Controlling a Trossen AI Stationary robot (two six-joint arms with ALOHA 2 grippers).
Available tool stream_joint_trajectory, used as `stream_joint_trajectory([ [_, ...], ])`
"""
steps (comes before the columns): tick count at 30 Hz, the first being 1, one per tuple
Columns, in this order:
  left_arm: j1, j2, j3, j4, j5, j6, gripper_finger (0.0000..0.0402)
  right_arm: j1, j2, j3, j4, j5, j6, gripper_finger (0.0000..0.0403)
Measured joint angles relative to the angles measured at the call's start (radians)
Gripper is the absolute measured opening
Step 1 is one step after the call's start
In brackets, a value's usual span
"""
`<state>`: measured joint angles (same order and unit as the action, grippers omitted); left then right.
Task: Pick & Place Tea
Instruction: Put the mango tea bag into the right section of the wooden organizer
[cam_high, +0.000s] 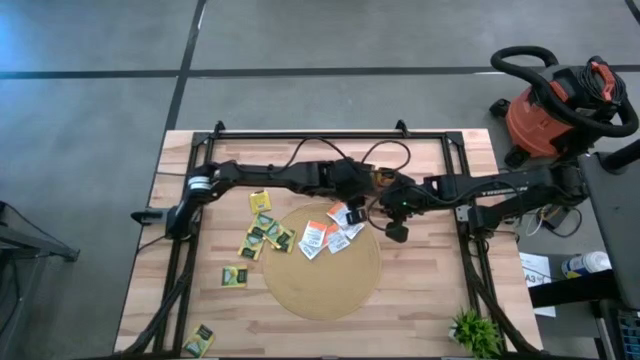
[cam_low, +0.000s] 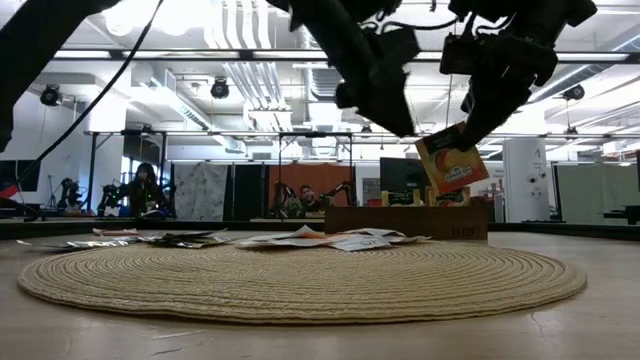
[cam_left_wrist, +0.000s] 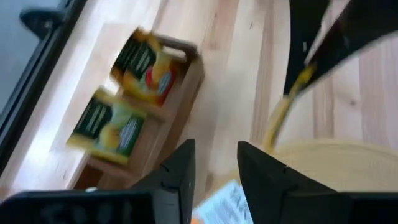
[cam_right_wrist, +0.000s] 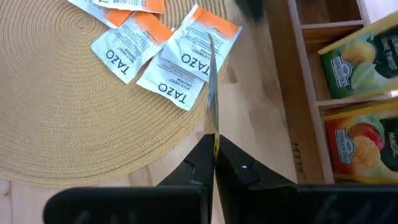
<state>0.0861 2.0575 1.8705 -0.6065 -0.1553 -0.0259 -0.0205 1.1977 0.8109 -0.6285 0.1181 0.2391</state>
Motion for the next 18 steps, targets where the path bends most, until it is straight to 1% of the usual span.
stream_joint_trajectory([
  [5,0.005,-0.068,-0.09,0.018,0.008,-0.06,0.0117,0.0,-0.073,-0.028,0.016,0.048,0.064,0.0008],
  [8,0.013,-0.102,-0.192,0.1,0.037,-0.108,0.0117,0.0,-0.134,-0.04,0.032,0.068,0.106,0.0008],
  [10,0.016,-0.126,-0.269,0.21,0.098,-0.14,0.0117,0.0,-0.169,-0.047,0.061,0.068,0.129,0.0008],
  [13,0.017,-0.176,-0.388,0.439,0.183,-0.206,0.0117,0.002,-0.203,-0.05,0.1,0.05,0.162,0.0008],
  [16,0.017,-0.218,-0.5,0.654,0.214,-0.286,0.0117,0.003,-0.212,-0.051,0.115,0.016,0.179,0.0008],
  [18,0.017,-0.233,-0.562,0.778,0.223,-0.299,0.0117,0.004,-0.213,-0.052,0.126,0.007,0.181,0.0008],
])
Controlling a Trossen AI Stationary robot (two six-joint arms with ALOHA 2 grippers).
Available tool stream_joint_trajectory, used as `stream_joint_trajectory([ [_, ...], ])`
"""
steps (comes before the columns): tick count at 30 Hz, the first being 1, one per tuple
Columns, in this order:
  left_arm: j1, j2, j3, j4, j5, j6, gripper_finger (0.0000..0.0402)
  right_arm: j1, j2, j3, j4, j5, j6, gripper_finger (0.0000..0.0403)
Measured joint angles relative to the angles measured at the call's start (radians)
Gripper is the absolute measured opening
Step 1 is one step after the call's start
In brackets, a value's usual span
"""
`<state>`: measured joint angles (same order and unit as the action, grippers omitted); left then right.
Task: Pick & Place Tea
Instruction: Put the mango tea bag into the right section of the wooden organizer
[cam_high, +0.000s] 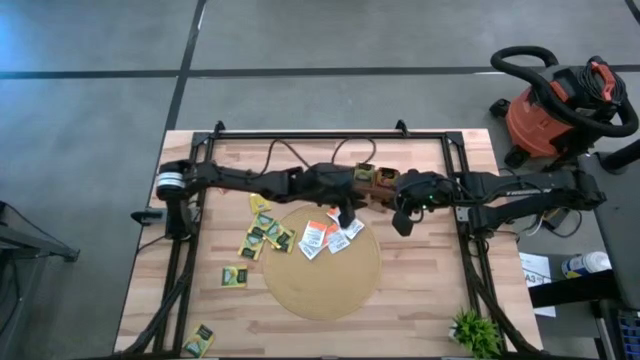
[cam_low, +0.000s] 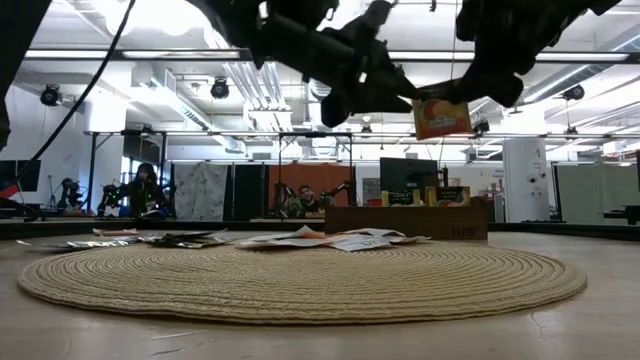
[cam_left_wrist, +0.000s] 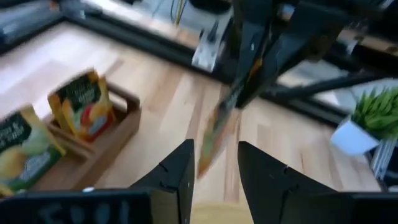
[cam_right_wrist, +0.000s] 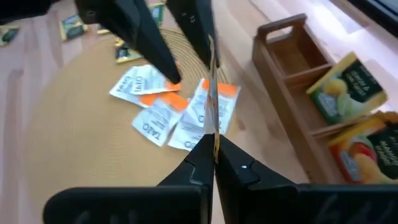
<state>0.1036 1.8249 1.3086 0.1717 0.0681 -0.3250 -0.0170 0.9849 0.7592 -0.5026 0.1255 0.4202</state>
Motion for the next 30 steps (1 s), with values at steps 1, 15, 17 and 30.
stream_joint_trajectory([
  [1,0.0,-0.005,-0.024,0.048,0.001,0.002,0.0117,0.001,-0.001,-0.001,0.006,0.0,0.0,0.0008],
  [15,0.004,-0.012,-0.081,0.093,0.0,-0.045,0.0117,0.006,-0.004,-0.001,0.044,-0.031,-0.005,0.0008],
  [17,0.004,-0.011,-0.081,0.111,0.005,-0.043,0.0117,0.006,-0.004,-0.001,0.07,-0.031,-0.008,0.0008],
  [30,0.002,-0.008,-0.08,0.134,0.035,-0.018,0.0053,0.006,0.0,-0.001,0.11,-0.048,-0.013,0.0008],
])
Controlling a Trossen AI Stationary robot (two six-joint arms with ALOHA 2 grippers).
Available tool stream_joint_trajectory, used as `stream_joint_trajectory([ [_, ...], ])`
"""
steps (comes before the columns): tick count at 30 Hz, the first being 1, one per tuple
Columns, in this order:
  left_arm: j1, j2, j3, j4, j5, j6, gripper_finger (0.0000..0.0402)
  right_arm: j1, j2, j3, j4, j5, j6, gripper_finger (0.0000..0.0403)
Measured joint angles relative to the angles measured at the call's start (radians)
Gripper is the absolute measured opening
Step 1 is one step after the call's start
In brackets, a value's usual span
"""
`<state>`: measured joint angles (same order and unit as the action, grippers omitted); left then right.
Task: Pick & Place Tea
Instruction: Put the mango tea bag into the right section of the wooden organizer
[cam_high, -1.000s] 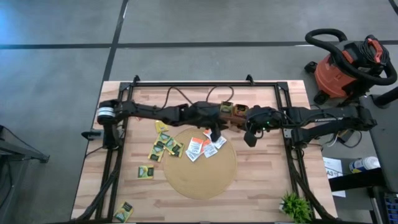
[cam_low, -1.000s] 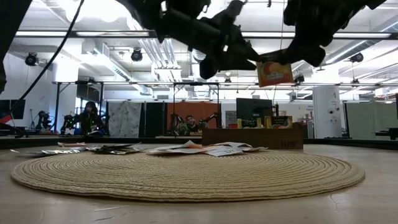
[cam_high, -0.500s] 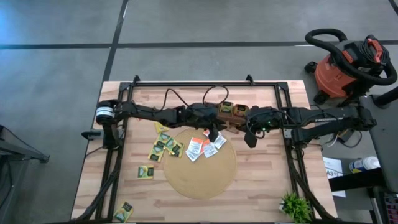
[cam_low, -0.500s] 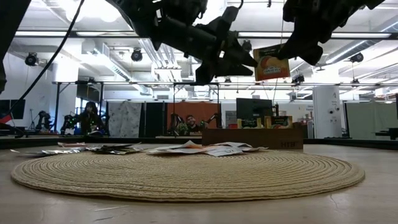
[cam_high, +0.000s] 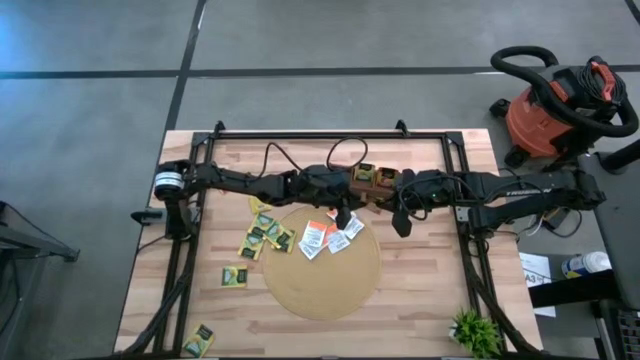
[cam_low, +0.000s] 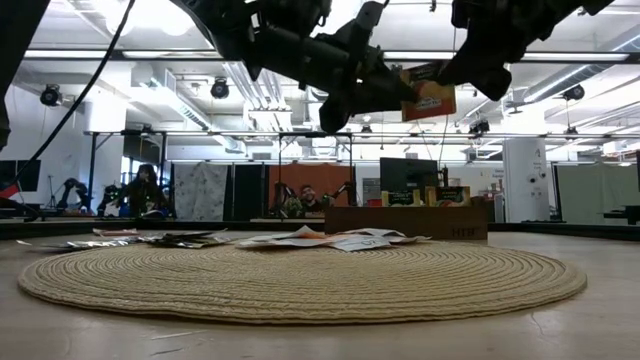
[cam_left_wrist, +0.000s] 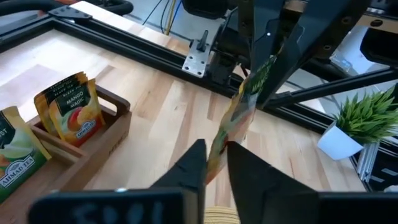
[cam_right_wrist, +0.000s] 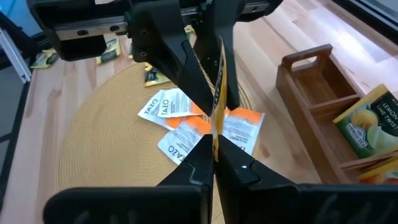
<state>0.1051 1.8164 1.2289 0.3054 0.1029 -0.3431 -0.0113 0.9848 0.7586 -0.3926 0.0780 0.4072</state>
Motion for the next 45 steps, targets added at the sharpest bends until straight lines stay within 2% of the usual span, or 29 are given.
stream_joint_trajectory([
  [4,0.0,0.0,0.0,-0.002,0.019,0.0,0.0009,0.0,0.006,0.0,-0.004,0.001,0.0,0.0008],
  [12,0.0,0.001,0.0,-0.022,0.02,0.015,0.0001,0.0,0.005,0.0,-0.097,0.053,-0.003,0.002],
  [21,0.0,0.001,-0.005,-0.037,0.02,0.037,0.0,-0.005,0.005,0.022,-0.142,0.057,-0.027,0.0109],
  [27,0.0,0.03,-0.005,-0.022,0.02,0.055,0.0,-0.017,0.018,0.121,-0.288,0.063,-0.143,0.016],
  [34,-0.002,0.067,-0.002,0.053,0.02,0.054,0.0,-0.053,0.154,0.296,-0.514,0.037,-0.25,0.0175],
  [38,-0.001,0.068,0.008,0.053,0.02,0.081,0.0,-0.086,0.259,0.379,-0.536,-0.02,-0.291,0.0176],
  [45,-0.002,0.068,0.008,0.052,0.019,0.088,0.0,-0.127,0.388,0.496,-0.566,-0.06,-0.399,0.0167],
])
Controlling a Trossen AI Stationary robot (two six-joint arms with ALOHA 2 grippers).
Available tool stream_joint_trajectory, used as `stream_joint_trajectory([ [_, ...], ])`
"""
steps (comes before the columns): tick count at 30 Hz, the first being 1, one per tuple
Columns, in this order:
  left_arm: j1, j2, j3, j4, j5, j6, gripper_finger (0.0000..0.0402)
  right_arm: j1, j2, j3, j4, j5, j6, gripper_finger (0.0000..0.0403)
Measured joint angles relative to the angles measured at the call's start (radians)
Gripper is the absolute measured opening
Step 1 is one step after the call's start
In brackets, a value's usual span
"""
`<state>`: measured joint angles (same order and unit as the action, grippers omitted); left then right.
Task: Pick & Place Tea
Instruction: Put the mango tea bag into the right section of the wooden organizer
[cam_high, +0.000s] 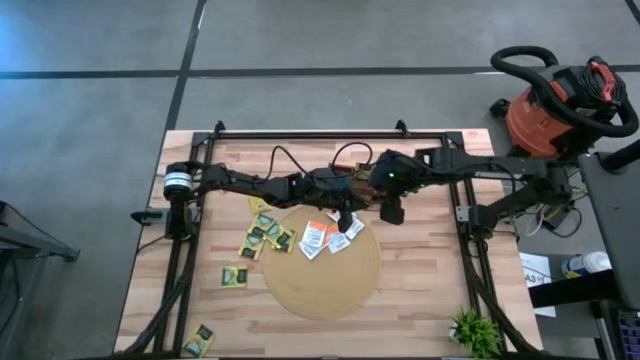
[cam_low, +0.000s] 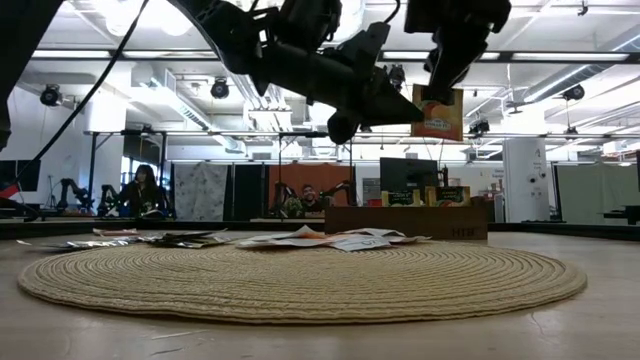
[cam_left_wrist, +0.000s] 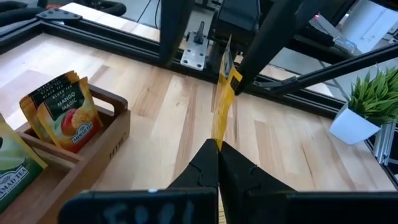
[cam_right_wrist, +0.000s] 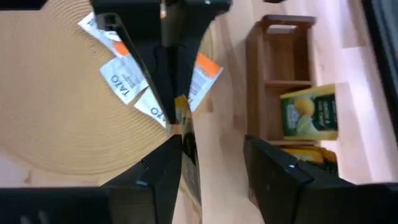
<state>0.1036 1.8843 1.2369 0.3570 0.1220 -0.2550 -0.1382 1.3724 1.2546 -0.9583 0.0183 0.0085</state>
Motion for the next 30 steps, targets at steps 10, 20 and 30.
stream_joint_trajectory([
  [10,-0.002,0.0,0.0,-0.009,-0.008,0.029,0.0,-0.028,0.05,0.051,-0.067,-0.057,-0.035,0.0107],
  [20,-0.001,0.0,0.0,-0.007,-0.011,0.046,0.0,-0.028,0.05,0.051,-0.095,-0.057,-0.057,0.0024],
  [30,-0.002,0.0,0.001,-0.001,-0.166,-0.011,0.0059,-0.032,0.05,0.051,-0.102,-0.042,-0.066,0.0009],
])
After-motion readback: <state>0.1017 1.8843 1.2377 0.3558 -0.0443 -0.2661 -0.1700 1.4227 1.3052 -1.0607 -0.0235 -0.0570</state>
